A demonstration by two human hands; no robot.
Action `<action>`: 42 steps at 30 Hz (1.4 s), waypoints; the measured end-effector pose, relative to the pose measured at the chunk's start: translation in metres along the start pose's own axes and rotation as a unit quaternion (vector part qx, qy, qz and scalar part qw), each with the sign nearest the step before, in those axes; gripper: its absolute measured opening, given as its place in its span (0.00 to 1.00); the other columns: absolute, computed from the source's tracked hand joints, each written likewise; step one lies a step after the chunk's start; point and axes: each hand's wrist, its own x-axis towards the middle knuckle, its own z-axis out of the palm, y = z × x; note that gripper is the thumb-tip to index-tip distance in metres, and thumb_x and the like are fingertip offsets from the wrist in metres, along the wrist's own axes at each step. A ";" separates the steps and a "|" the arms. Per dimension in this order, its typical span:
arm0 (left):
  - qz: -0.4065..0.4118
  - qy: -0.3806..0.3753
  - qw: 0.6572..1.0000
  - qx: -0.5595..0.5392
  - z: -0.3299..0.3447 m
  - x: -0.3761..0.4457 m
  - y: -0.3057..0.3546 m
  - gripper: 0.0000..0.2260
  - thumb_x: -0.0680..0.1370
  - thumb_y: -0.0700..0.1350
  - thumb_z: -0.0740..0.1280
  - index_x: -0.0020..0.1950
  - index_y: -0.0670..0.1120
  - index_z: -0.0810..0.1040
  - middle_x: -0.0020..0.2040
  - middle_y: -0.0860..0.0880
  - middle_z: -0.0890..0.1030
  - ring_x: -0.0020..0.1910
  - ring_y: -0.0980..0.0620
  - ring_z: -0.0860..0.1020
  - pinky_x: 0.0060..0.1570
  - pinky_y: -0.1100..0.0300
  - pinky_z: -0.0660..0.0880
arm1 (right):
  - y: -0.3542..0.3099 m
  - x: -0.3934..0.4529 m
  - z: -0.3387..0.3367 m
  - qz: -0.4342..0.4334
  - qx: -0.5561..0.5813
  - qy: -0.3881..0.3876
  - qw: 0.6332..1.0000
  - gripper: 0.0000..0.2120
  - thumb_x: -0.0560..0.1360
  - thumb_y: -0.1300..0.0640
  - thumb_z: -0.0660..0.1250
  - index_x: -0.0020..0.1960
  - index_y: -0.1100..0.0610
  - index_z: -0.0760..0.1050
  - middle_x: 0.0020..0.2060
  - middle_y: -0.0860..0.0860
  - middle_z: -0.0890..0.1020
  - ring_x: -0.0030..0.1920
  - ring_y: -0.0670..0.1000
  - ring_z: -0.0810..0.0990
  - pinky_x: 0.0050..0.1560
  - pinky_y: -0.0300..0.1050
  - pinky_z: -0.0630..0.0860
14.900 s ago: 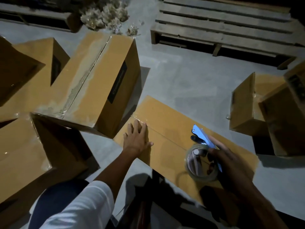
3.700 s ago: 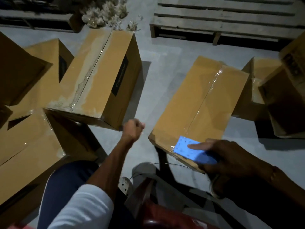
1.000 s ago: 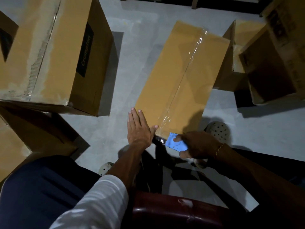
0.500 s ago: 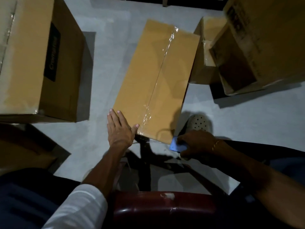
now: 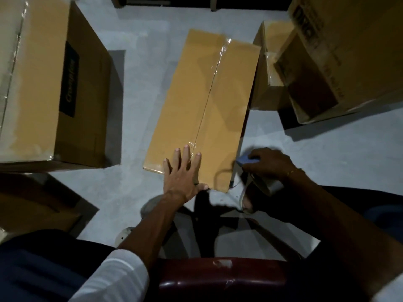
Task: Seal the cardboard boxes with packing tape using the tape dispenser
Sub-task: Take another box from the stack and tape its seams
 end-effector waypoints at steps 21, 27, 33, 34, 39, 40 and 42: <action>-0.152 0.090 0.891 -0.419 -0.084 0.130 -0.082 0.29 0.77 0.56 0.71 0.72 0.46 0.63 0.67 0.39 0.71 0.62 0.38 0.74 0.60 0.41 0.77 | -0.029 0.079 0.017 -0.071 0.714 0.086 0.692 0.26 0.72 0.48 0.71 0.68 0.56 0.76 0.65 0.58 0.78 0.67 0.59 0.76 0.69 0.59 0.70; -0.209 0.091 0.899 -0.373 -0.089 0.116 -0.129 0.30 0.74 0.63 0.70 0.67 0.47 0.67 0.64 0.40 0.72 0.60 0.36 0.75 0.58 0.39 0.77 | -0.077 0.049 0.062 -0.081 0.689 0.062 0.717 0.27 0.71 0.48 0.69 0.68 0.57 0.76 0.49 0.54 0.82 0.47 0.54 0.80 0.51 0.55 0.74; -0.296 -0.016 0.928 -0.226 -0.095 0.070 -0.220 0.41 0.73 0.69 0.68 0.76 0.44 0.63 0.73 0.35 0.67 0.70 0.33 0.69 0.68 0.42 0.69 | -0.155 -0.015 0.158 -0.086 0.650 -0.091 0.749 0.09 0.74 0.56 0.68 0.54 0.56 0.79 0.38 0.49 0.79 0.36 0.42 0.77 0.44 0.39 0.72; -0.305 -0.037 0.926 -0.217 -0.096 0.057 -0.233 0.43 0.71 0.70 0.69 0.76 0.43 0.64 0.73 0.35 0.68 0.69 0.34 0.70 0.67 0.44 0.70 | -0.166 -0.025 0.167 -0.083 0.640 -0.113 0.756 0.14 0.69 0.50 0.71 0.51 0.55 0.80 0.36 0.49 0.81 0.36 0.43 0.78 0.45 0.42 0.73; -0.324 -0.127 0.924 -0.160 -0.077 0.007 -0.260 0.48 0.68 0.70 0.72 0.77 0.43 0.61 0.70 0.35 0.72 0.65 0.34 0.74 0.61 0.45 0.76 | -0.167 -0.042 0.165 -0.075 0.588 -0.257 0.763 0.29 0.64 0.43 0.70 0.63 0.50 0.79 0.48 0.63 0.83 0.46 0.55 0.81 0.50 0.49 0.75; -0.314 -0.148 0.926 -0.150 -0.076 0.002 -0.258 0.47 0.68 0.69 0.72 0.76 0.43 0.62 0.69 0.36 0.73 0.64 0.36 0.75 0.59 0.47 0.77 | -0.163 -0.042 0.162 -0.066 0.601 -0.271 0.749 0.29 0.63 0.44 0.70 0.63 0.52 0.79 0.44 0.65 0.79 0.42 0.55 0.78 0.48 0.49 0.73; -0.276 -0.197 0.933 -0.120 -0.085 0.003 -0.248 0.38 0.72 0.64 0.73 0.73 0.42 0.69 0.68 0.39 0.75 0.62 0.40 0.77 0.47 0.61 0.78 | -0.152 -0.038 0.153 -0.045 0.640 -0.288 0.711 0.27 0.61 0.47 0.75 0.57 0.58 0.79 0.42 0.61 0.74 0.38 0.52 0.74 0.49 0.49 0.73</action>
